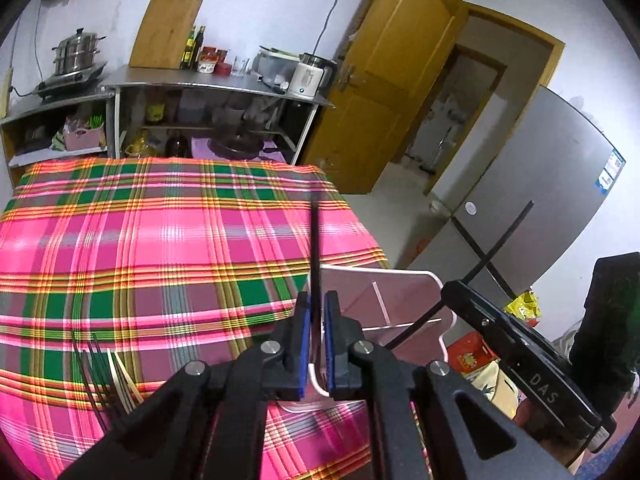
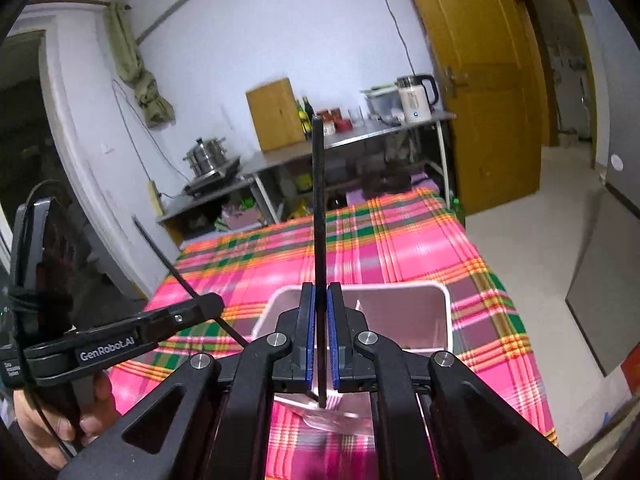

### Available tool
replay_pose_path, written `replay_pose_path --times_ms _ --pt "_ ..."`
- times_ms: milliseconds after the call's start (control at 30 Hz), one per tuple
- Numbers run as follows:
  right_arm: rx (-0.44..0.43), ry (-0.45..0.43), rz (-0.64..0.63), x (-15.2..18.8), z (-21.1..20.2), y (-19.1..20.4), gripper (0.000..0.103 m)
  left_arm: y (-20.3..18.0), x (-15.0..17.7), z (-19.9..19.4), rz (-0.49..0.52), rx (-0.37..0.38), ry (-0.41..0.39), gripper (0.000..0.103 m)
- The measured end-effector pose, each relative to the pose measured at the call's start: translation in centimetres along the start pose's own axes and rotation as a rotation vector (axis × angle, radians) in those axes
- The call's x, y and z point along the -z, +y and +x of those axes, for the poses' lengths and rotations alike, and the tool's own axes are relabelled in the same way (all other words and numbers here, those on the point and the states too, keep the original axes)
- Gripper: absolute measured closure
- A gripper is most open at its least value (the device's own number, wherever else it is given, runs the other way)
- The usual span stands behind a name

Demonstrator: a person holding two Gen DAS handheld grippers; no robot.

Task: Organize utensils
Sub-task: 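Lift the held black chopsticks upright and carry both tools over the pink holder, then open the left tool over the holder while the right tool opens too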

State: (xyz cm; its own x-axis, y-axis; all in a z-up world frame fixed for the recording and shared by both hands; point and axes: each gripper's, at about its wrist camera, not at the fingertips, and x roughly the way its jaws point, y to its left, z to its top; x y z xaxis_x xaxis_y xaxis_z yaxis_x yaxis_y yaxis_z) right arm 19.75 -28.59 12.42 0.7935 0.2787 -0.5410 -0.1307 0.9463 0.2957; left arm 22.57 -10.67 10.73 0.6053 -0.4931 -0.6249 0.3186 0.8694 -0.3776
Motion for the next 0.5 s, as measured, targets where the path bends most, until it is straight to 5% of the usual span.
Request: replay_pose_path --times_ms 167,233,333,500 --pt "0.012 0.025 0.007 0.8 0.8 -0.6 0.097 0.6 0.5 0.4 -0.012 0.008 0.004 0.088" --pt "0.017 0.023 0.005 0.9 0.9 -0.6 0.095 0.7 0.6 0.2 -0.015 0.012 -0.005 0.074" --pt "0.022 0.015 0.004 1.0 0.6 -0.5 0.085 0.9 0.7 -0.2 -0.015 0.02 -0.023 0.061" --pt "0.031 -0.014 -0.009 1.2 -0.7 -0.1 0.075 1.2 1.1 -1.7 -0.014 0.024 -0.055 0.054"
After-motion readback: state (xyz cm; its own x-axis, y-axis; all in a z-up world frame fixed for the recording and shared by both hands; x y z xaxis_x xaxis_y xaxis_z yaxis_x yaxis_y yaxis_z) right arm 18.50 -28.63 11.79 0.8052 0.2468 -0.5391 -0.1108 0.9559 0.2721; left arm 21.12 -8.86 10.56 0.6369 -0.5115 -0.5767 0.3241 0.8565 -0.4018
